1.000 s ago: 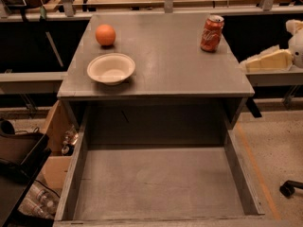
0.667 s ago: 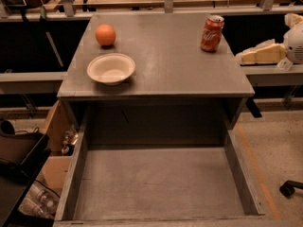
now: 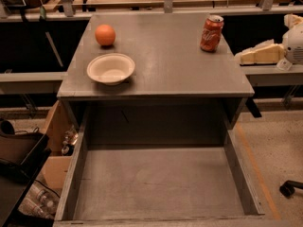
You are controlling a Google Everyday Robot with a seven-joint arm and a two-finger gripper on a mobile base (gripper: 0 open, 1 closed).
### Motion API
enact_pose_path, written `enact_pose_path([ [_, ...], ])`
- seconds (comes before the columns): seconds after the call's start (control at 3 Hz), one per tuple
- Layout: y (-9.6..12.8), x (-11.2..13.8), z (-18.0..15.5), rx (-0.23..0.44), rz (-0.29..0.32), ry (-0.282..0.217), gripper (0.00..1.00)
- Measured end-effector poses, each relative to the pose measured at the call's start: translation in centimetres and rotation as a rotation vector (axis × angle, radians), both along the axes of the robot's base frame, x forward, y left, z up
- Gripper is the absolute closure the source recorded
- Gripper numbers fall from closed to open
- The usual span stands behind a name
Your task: Place coke can into top drawer
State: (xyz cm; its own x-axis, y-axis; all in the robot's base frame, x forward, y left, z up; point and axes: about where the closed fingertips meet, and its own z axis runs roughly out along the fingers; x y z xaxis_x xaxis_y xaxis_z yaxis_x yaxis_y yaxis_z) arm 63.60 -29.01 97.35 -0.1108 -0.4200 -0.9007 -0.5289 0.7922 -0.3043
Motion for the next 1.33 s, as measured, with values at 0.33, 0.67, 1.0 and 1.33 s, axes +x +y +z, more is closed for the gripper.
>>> enact_pose_path([
  [0.33,0.7,3.3,0.4,0.074,0.013,-0.070,0.00],
  [0.67,2.2,8.3,0.1,0.191,0.065,-0.132,0.00],
  [1.0,2.6,12.5,-0.4,0.268,0.094,-0.154,0.00],
  [1.33,2.2,16.5,-1.5,0.311,0.074,-0.135,0.00],
])
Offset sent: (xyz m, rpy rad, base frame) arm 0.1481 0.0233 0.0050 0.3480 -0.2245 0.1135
